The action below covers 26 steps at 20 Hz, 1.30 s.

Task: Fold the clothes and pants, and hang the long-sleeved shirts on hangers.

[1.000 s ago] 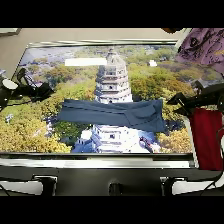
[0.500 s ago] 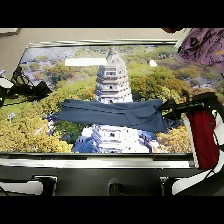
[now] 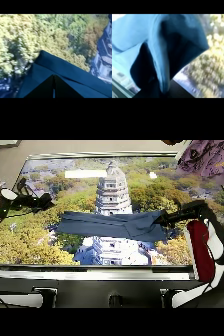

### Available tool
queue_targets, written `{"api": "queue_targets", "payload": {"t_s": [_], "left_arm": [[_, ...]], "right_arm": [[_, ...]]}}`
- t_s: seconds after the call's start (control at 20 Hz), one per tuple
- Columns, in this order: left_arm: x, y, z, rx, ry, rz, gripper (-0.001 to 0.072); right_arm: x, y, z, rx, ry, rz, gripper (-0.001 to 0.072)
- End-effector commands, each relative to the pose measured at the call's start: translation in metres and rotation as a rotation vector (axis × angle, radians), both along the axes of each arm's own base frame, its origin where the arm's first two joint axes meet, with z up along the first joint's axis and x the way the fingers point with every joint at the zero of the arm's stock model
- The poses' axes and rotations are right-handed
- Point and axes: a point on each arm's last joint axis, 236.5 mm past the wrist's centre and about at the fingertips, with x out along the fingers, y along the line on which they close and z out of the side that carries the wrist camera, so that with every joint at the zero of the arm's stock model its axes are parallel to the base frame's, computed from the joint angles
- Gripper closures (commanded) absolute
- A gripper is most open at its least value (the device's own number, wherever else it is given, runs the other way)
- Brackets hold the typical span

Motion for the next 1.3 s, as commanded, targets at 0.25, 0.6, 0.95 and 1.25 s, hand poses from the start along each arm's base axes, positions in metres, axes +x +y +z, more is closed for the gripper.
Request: {"api": "queue_targets", "payload": {"t_s": [0.25, 0.6, 0.95, 1.25], "left_arm": [[-0.03, -0.199, -0.032, -0.155, 0.113, -0.224, 0.0692], [-0.069, -0.394, -0.048, -0.31, 0.158, -0.411, 0.0693], [-0.087, -0.516, -0.06, -0.499, 0.182, -0.364, 0.0693], [-0.1, -0.558, -0.078, -0.629, 0.241, -0.274, 0.0693]], "right_arm": [[-0.024, -0.046, 0.108, -0.314, -0.093, -0.154, 0.0685], [-0.029, -0.063, 0.173, -0.409, -0.159, -0.188, 0.0684], [-0.032, -0.066, 0.21, -0.433, -0.185, -0.192, 0.0684], [-0.032, -0.066, 0.223, -0.433, -0.199, -0.207, 0.0684]]}}
